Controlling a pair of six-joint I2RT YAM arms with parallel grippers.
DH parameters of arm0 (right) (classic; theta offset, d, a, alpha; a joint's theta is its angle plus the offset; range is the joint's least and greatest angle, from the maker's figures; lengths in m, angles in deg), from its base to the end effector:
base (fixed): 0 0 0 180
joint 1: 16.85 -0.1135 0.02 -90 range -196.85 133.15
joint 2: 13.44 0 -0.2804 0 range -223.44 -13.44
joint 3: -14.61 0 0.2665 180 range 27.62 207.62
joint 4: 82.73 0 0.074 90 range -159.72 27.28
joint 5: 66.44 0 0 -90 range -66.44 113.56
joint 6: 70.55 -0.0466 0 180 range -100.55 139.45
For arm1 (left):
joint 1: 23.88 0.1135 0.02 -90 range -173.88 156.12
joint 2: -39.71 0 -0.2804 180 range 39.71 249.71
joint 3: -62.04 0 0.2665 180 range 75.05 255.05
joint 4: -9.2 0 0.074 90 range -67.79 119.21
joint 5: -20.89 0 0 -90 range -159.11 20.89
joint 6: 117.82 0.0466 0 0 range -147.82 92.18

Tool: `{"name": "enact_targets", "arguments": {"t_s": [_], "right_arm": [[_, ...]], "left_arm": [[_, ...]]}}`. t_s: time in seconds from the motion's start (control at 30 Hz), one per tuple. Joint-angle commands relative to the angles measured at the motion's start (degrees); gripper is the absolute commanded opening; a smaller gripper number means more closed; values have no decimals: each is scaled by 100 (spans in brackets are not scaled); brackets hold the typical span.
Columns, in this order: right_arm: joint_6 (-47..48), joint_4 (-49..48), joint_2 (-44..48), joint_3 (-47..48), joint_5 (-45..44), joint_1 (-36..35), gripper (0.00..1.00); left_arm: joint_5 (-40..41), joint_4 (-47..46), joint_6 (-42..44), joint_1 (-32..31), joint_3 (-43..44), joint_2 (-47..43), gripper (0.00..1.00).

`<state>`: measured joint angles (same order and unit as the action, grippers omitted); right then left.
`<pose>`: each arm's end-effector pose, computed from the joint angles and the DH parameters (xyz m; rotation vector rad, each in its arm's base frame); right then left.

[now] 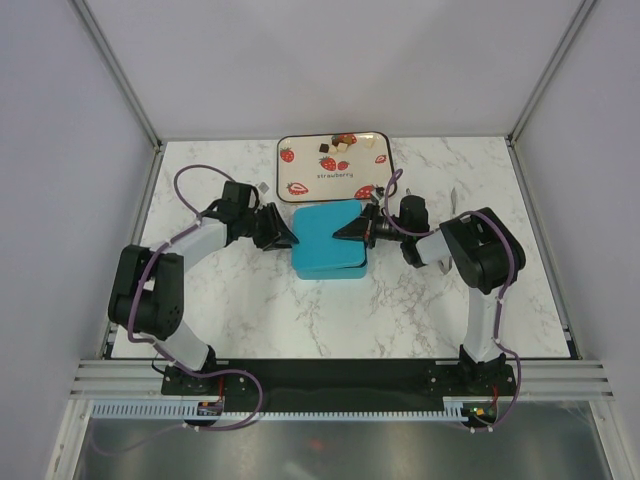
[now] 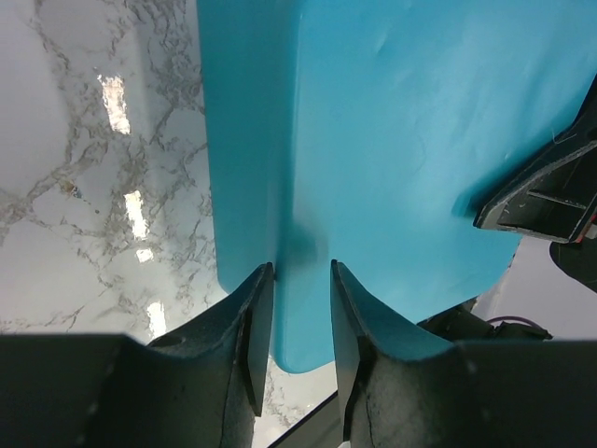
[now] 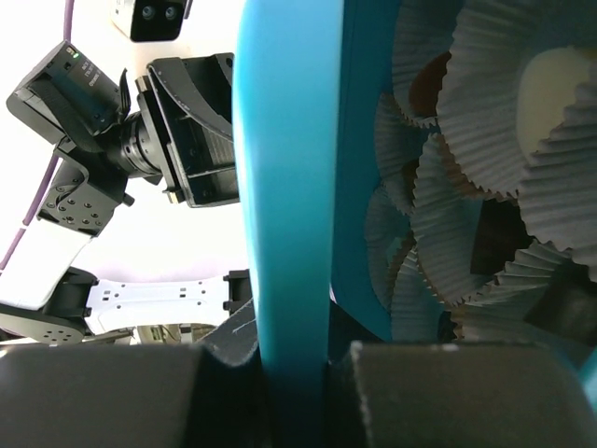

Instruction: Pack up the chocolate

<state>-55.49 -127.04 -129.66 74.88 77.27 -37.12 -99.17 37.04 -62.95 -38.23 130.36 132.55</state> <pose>0.3553 0.1712 0.1237 0.1870 2.1764 1.9047 0.3296 -0.1084 0.1924 -0.2333 2.5831 -0.9983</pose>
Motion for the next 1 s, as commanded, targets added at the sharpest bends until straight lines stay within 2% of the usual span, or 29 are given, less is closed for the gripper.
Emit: {"name": "enact_targets", "arguments": {"t_s": [0.0, 0.3, 0.53, 0.67, 0.7, 0.83, 0.97], "right_arm": [[190, -245, 12, 28, -1, -21, 10], [251, -157, -58, 151, 25, 6, 14], [313, -34, -41, 213, 25, 67, 29], [375, 63, -14, 239, 25, 85, 33], [392, 63, -14, 239, 25, 85, 33], [322, 28, 3, 327, 43, 102, 22], [173, -174, -14, 415, 60, 102, 19]], "left_arm": [[1, -200, -99, -59, 32, 103, 38], [18, -244, -160, -164, 85, 208, 36], [27, -296, -213, -208, 85, 235, 35], [53, -305, -213, -217, 85, 200, 35], [62, -297, -213, -217, 85, 200, 35], [62, -296, -231, -217, 94, 191, 35], [71, -305, -239, -226, 112, 165, 36]]}}
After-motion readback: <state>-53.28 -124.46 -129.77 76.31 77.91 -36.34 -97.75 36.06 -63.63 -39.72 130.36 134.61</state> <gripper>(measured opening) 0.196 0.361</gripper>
